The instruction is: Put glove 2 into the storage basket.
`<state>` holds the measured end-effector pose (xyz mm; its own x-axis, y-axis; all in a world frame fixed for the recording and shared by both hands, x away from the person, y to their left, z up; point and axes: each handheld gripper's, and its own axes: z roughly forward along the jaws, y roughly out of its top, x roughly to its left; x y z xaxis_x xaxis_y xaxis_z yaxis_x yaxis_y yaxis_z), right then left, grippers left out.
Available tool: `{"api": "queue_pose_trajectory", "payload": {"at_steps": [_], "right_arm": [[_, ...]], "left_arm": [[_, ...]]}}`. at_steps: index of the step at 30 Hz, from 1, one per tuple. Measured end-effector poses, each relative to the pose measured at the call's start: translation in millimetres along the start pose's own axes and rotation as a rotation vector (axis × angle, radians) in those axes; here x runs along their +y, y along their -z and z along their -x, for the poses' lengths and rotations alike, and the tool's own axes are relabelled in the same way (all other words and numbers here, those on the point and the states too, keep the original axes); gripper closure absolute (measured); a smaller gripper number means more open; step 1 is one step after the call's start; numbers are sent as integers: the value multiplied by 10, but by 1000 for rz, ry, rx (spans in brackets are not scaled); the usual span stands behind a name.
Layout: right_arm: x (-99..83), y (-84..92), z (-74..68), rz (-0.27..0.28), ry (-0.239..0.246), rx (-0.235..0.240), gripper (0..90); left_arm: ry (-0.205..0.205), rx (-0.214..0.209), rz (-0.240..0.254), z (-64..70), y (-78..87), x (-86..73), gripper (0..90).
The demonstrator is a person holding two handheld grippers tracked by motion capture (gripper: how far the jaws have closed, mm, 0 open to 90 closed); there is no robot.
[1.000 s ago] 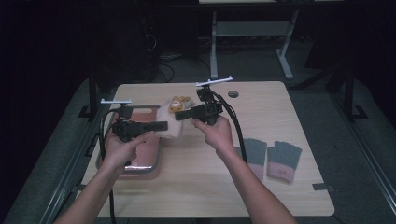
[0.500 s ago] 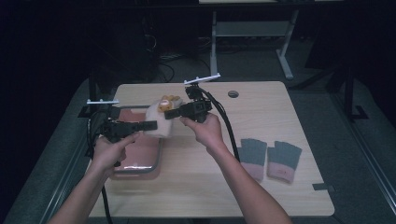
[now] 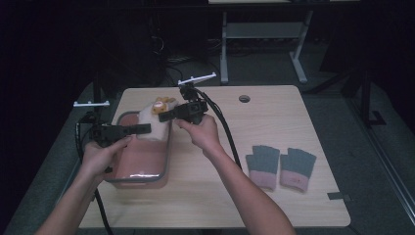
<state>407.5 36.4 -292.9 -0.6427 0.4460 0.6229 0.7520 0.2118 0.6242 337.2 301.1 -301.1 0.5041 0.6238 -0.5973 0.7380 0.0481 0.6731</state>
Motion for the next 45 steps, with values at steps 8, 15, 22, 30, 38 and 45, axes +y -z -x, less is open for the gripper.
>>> {"api": "queue_pose_trajectory", "payload": {"at_steps": [8,15,22,30,38,45], "right_arm": [[56,-205,-43,-14,1,25,822],[66,-435,-21,-38,-8,43,822],[43,-642,40,-83,-29,42,822],[-29,-842,134,-111,-56,43,822],[-192,-998,305,-149,-85,23,822],[-324,-1099,401,-176,-111,14,821]], "left_arm": [[20,30,3,-105,146,-22,675],[38,61,-3,-246,228,-82,675],[72,78,-14,-405,242,-172,675],[87,102,-42,-555,223,-271,675],[114,121,-96,-700,93,-408,675],[126,146,-137,-752,11,-496,676]]}}
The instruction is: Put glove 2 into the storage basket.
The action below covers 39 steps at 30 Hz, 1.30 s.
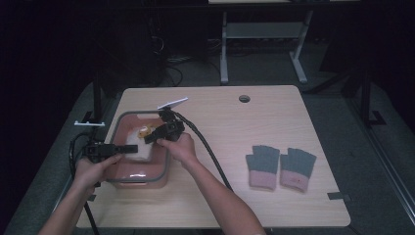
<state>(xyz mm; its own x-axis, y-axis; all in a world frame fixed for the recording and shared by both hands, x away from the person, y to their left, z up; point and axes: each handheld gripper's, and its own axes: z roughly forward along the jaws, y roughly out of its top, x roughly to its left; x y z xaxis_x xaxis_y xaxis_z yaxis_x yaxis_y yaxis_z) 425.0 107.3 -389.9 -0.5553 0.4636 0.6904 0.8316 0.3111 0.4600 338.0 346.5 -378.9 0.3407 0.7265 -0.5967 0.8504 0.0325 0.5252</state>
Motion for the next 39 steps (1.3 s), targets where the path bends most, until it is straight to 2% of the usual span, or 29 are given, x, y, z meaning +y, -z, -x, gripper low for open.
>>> {"api": "queue_pose_trajectory", "payload": {"at_steps": [10,17,25,27,34,39], "right_arm": [[-97,-77,91,-35,-10,-31,819],[-128,-81,93,-44,-3,-54,807],[-129,-9,58,-48,21,-83,763],[-126,26,49,-47,33,-97,751],[-139,114,50,-65,33,-113,720],[-141,211,41,-18,29,-108,727]], "left_arm": [[15,38,-40,-20,-124,-78,678],[15,57,-58,-33,-176,-113,679],[10,84,-79,-31,-229,-135,680],[14,79,-78,-31,-240,-143,681],[14,106,-87,-30,-275,-150,684],[7,144,-114,-23,-289,-154,684]]}}
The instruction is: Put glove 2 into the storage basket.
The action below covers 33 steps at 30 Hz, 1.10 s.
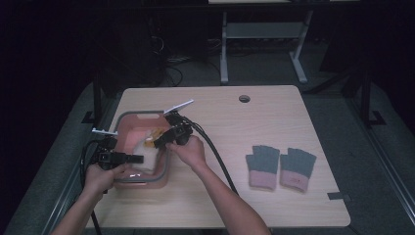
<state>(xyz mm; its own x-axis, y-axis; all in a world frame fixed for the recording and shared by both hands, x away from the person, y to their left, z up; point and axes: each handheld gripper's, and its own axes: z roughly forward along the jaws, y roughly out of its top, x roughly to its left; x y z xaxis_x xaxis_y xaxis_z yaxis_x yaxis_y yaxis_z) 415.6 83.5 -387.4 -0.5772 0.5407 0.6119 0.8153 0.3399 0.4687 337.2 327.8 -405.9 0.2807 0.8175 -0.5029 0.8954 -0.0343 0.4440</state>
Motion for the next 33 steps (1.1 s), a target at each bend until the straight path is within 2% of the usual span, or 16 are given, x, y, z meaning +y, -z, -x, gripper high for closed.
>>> {"api": "queue_pose_trajectory", "payload": {"at_steps": [2,5,9,13,16,21,24,26,27,28,31,33], "right_arm": [[6,51,7,23,7,4,727],[-2,98,0,19,7,7,726],[-20,143,5,35,16,13,723],[-46,213,18,47,16,19,715],[-65,268,25,59,17,23,715],[-106,384,43,82,21,29,705],[-139,452,64,94,20,30,700],[-155,481,76,101,21,29,699],[-167,501,84,104,19,30,698],[-174,511,89,107,19,31,697],[-204,554,99,111,21,34,691],[-217,573,110,114,20,38,689]], "left_arm": [[-19,10,-21,11,-5,5,682],[-21,22,-29,14,-14,14,671],[-22,46,-40,30,5,25,594],[-22,76,-7,27,133,82,555],[-39,99,4,51,206,126,590],[-78,116,-28,117,124,153,667],[-123,162,-89,164,15,162,678],[-118,181,-111,187,-75,162,680],[-138,195,-140,176,-86,167,681],[-140,193,-151,169,-107,169,680],[-139,196,-136,177,-101,171,678],[-136,191,-107,199,-63,175,659]]}}
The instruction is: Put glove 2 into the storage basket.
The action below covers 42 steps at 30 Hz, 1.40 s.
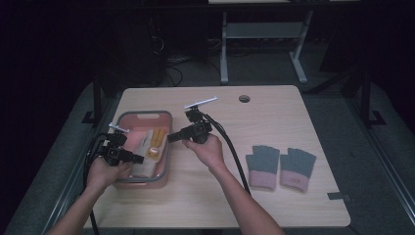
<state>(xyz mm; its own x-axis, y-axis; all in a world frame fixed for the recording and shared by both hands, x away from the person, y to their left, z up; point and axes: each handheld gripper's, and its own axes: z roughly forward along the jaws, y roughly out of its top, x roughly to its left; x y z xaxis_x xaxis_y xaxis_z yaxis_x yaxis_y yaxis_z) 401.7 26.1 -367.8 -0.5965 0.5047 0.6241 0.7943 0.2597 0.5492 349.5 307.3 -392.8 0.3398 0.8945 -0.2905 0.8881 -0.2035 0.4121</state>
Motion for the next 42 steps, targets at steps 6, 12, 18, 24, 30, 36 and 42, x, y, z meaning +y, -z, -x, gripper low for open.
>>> {"api": "queue_pose_trajectory", "payload": {"at_steps": [6,12,18,24,30,36,42], "right_arm": [[-45,106,29,11,-4,0,669],[-110,265,100,29,-17,11,646],[-164,432,213,56,-41,7,616],[-227,579,314,66,-52,1,601],[-315,739,414,82,-64,4,590],[-406,918,525,108,-89,12,559],[-482,1069,619,134,-103,21,514]], "left_arm": [[-17,-35,62,64,151,22,618],[-9,-88,109,152,199,66,591],[-12,-111,150,258,250,127,565],[-1,-165,210,368,279,156,540],[-31,-177,218,499,268,183,520],[-53,-188,223,621,245,234,519],[-76,-211,222,750,189,274,501]]}}
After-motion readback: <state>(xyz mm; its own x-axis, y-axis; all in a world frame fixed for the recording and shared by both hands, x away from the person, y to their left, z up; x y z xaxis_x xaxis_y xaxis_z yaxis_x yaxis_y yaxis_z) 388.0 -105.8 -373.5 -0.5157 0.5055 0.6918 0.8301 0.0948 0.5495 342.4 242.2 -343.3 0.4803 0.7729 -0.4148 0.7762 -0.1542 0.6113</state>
